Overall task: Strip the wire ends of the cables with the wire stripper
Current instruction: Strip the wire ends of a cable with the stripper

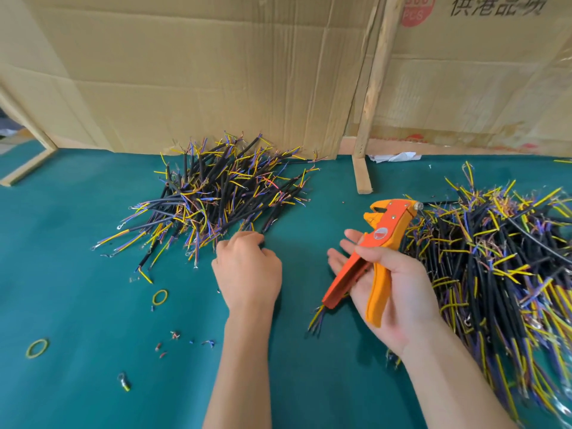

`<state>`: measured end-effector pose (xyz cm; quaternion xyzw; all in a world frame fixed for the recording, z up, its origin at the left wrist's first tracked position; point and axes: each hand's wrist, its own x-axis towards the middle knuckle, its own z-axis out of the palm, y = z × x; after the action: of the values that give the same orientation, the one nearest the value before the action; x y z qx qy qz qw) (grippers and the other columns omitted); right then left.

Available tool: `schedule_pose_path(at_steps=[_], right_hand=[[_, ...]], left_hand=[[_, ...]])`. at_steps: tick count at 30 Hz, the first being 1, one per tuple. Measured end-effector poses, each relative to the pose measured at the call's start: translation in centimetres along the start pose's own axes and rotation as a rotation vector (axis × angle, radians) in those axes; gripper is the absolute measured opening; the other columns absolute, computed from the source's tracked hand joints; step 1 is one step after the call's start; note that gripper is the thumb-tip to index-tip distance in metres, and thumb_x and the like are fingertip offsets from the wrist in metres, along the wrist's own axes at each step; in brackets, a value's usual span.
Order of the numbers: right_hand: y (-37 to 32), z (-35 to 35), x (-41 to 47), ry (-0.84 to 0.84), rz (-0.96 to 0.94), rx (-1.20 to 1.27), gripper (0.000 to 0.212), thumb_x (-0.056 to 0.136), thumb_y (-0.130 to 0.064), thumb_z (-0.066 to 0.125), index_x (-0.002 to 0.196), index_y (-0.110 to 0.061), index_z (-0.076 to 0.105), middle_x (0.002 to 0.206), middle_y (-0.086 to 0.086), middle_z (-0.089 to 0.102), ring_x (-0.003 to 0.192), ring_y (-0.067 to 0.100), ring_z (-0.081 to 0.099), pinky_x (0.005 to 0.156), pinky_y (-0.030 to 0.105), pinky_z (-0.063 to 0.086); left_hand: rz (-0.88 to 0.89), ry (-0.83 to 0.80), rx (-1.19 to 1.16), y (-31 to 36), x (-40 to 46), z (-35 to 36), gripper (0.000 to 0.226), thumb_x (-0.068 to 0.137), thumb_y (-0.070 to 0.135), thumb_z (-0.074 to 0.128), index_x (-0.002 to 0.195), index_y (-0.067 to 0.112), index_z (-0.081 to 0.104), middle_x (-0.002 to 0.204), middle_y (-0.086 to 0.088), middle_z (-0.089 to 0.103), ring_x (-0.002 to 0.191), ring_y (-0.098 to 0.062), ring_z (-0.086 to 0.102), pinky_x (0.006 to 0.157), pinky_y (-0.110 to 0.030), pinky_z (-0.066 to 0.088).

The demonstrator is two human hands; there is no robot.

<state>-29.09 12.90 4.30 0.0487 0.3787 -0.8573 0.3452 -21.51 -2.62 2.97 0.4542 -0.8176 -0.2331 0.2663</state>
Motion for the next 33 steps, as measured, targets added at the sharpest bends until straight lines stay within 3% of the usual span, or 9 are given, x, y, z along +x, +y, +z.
schedule_pose_path(at_steps=[3,6,9,12,15,21,25,29,33], right_hand=[[-0.4,-0.3,0.5,0.112,-0.101,-0.068,0.028,0.091,-0.002,0.061,0.117,-0.006,0.071,0.111,0.006,0.074,0.088,0.012,0.076,0.108,0.039,0.048],[-0.6,-0.7,0.7,0.122,-0.122,-0.072,0.029,0.093,-0.003,0.059,0.12,-0.007,0.068,0.118,0.008,0.072,0.084,0.013,0.077,0.101,0.038,0.051],[-0.5,-0.8,0.5,0.114,-0.126,-0.115,0.023,0.091,-0.001,0.059,0.109,-0.009,0.072,0.09,0.002,0.078,0.082,0.012,0.076,0.106,0.041,0.048],[-0.6,-0.8,0.5,0.098,-0.118,-0.071,0.024,0.091,0.0,0.059,0.113,-0.005,0.069,0.107,0.007,0.077,0.09,0.014,0.077,0.108,0.042,0.047],[-0.7,-1.0,0.6,0.088,-0.105,-0.018,0.033,0.092,-0.001,0.06,0.125,0.0,0.064,0.129,0.011,0.069,0.099,0.017,0.075,0.109,0.042,0.046],[-0.8,-0.8,0.4,0.089,-0.111,-0.026,0.055,0.066,-0.008,0.071,0.12,0.0,0.066,0.127,0.013,0.071,0.102,0.02,0.075,0.108,0.041,0.047],[-0.8,-1.2,0.6,0.08,-0.11,-0.026,0.041,0.078,-0.003,0.069,0.118,0.0,0.067,0.126,0.013,0.071,0.102,0.021,0.075,0.11,0.042,0.046],[-0.7,-1.4,0.6,0.032,-0.09,-0.07,0.029,0.088,0.0,0.056,0.114,-0.001,0.068,0.125,0.016,0.071,0.107,0.027,0.073,0.107,0.043,0.048],[-1.5,-1.2,-0.3,-0.125,-0.079,-0.047,0.044,0.073,-0.005,0.055,0.117,-0.002,0.06,0.126,0.022,0.069,0.104,0.039,0.072,0.084,0.043,0.056]], left_hand=[[-0.009,0.035,-0.045,-0.2,0.2,0.1,0.03,0.087,0.004,0.06,0.111,0.016,0.074,0.109,-0.008,0.073,0.108,-0.035,0.048,0.086,-0.038,0.041],[-0.069,0.049,-0.088,-0.2,0.2,0.0,0.027,0.089,0.007,0.061,0.109,0.021,0.072,0.102,-0.005,0.074,0.108,-0.032,0.056,0.082,-0.037,0.045],[-0.106,-0.002,-0.063,0.1,0.0,-0.1,0.024,0.087,0.023,0.07,0.111,0.024,0.066,0.094,0.001,0.074,0.104,-0.032,0.06,0.078,-0.036,0.046],[-0.137,-0.066,-0.004,0.3,0.0,-0.1,0.013,0.086,0.032,0.068,0.098,0.027,0.065,0.096,-0.002,0.071,0.098,-0.033,0.059,0.072,-0.033,0.04],[-0.154,-0.079,0.011,0.6,-0.1,-0.1,0.006,0.083,0.03,0.065,0.08,0.027,0.061,0.077,0.001,0.055,0.083,-0.033,0.049,0.07,-0.031,0.037],[-0.169,0.051,-0.256,1.4,-0.2,-0.4,0.011,0.085,0.032,0.061,0.08,0.023,0.065,0.067,0.005,0.064,0.082,-0.032,0.057,0.07,-0.032,0.037],[-0.134,0.143,-0.535,1.5,0.1,-0.2,0.014,0.089,0.022,0.057,0.08,0.016,0.065,0.046,0.012,0.053,0.055,-0.017,0.05,0.065,-0.034,0.044],[0.073,-0.134,-0.733,2.6,-0.4,0.3,0.011,0.095,0.016,0.059,0.086,0.012,0.064,0.061,0.007,0.064,0.053,-0.006,0.051,0.055,-0.021,0.042],[0.21,-0.408,-0.586,2.9,-1.4,1.4,0.012,0.091,0.018,0.064,0.079,0.021,0.063,0.058,0.006,0.06,0.05,-0.009,0.047,0.052,-0.021,0.038]])
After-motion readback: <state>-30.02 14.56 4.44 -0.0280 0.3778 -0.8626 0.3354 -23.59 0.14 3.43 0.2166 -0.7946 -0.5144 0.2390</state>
